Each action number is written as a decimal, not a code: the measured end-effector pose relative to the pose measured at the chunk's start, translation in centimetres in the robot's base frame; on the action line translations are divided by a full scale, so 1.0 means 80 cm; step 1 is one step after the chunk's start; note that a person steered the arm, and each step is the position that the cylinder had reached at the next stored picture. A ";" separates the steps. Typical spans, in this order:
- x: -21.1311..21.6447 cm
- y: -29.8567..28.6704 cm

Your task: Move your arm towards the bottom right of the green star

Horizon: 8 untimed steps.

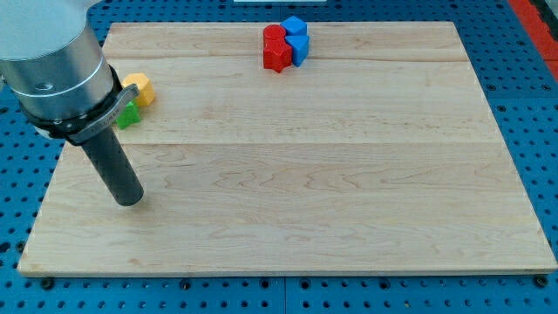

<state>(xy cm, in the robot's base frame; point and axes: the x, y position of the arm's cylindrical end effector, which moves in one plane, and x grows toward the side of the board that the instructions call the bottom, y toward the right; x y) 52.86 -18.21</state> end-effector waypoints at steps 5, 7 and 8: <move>0.045 -0.128; 0.045 -0.143; 0.045 -0.099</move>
<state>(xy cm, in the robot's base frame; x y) 56.49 -26.09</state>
